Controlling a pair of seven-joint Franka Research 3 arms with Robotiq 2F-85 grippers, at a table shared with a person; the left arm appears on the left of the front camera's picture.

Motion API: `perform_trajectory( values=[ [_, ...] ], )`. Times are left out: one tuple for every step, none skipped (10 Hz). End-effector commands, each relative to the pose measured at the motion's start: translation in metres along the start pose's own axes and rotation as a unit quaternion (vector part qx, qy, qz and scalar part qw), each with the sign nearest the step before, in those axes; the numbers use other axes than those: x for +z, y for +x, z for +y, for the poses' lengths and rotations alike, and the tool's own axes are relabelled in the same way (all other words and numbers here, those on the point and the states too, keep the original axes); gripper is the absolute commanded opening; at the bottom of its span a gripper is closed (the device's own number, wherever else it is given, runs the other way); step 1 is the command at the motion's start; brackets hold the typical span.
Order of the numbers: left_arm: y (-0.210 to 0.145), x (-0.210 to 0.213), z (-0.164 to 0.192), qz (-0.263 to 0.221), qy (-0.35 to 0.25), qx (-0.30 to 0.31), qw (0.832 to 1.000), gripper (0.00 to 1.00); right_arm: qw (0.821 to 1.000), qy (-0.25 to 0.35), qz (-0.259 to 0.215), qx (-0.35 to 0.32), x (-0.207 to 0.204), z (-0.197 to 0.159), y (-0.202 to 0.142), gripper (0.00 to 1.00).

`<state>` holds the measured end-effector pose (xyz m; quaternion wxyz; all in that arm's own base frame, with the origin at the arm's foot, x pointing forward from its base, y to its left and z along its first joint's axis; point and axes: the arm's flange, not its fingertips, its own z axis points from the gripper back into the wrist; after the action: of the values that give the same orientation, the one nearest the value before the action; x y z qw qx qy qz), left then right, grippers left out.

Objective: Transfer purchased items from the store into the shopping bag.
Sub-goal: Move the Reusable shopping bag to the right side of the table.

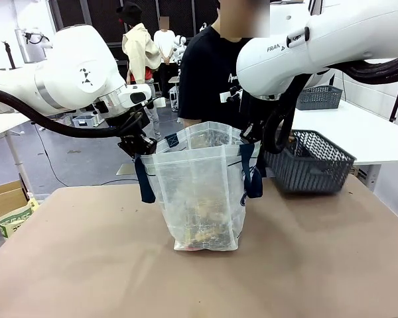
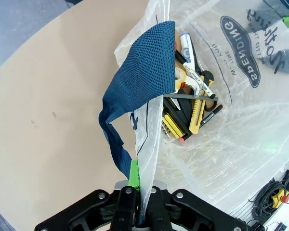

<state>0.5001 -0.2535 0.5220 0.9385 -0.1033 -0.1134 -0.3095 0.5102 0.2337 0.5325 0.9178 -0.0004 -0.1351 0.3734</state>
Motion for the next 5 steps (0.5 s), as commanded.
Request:
perform_trajectory(
  values=[
    [0.000,0.000,0.000,0.000,0.000,0.000,1.000,0.00,1.000,0.000,0.000,0.000,0.000,0.000,0.000,0.00],
    [0.005,-0.001,-0.004,-0.006,-0.004,-0.001,1.000,0.00,1.000,-0.003,-0.003,-0.019,0.001,0.001,0.005,0.00],
    [0.009,-0.002,-0.010,-0.011,-0.010,0.001,1.000,0.00,0.999,-0.004,-0.004,-0.037,0.005,0.003,0.011,0.00],
    [0.015,-0.002,-0.017,-0.017,-0.017,0.011,1.000,0.00,0.998,-0.003,-0.007,-0.056,0.008,0.005,0.017,0.00],
    [0.020,-0.004,-0.021,-0.021,-0.020,0.013,0.999,0.00,0.998,-0.001,-0.008,-0.060,0.009,0.005,0.023,0.00]
  ],
)
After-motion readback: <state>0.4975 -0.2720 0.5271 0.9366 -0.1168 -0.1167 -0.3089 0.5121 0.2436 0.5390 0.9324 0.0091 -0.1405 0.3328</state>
